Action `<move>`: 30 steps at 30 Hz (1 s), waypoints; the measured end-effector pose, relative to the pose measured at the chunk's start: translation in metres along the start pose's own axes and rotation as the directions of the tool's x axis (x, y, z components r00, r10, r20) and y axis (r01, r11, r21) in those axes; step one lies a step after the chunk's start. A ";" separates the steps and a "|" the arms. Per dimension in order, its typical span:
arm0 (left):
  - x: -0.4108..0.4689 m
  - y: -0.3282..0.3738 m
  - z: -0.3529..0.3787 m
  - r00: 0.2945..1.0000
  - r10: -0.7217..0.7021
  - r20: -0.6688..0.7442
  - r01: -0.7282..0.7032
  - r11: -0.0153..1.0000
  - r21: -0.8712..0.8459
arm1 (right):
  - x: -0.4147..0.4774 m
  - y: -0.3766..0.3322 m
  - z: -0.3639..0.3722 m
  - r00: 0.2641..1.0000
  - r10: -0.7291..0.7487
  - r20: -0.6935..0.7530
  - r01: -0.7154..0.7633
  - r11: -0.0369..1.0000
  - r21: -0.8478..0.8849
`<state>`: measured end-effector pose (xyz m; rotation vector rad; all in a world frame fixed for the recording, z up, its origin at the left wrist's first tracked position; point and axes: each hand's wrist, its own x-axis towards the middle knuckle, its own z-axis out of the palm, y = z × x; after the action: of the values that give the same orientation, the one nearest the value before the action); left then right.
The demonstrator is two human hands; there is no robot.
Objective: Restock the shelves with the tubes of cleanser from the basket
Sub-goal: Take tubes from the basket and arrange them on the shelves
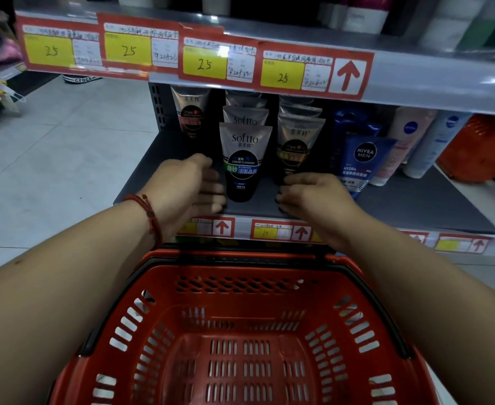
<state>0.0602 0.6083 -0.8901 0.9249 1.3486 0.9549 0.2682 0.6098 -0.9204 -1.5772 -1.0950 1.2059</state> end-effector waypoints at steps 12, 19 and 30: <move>0.007 -0.004 -0.009 0.988 -0.030 -0.152 -0.009 0.968 -0.250 | -0.012 -0.025 0.014 0.998 0.065 -0.016 -0.058 0.959 0.278; 0.008 0.003 0.003 0.998 -0.050 0.022 0.054 0.961 -0.270 | -0.016 -0.025 0.039 0.998 0.064 0.025 -0.068 0.962 0.266; 0.026 -0.001 0.010 0.998 -0.004 0.056 0.017 0.970 -0.244 | -0.016 -0.030 0.054 1.000 0.027 0.014 -0.030 0.949 0.313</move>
<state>0.0699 0.6327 -0.8996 0.7498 1.1580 1.0535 0.2087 0.6083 -0.8974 -1.3468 -0.8398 1.3356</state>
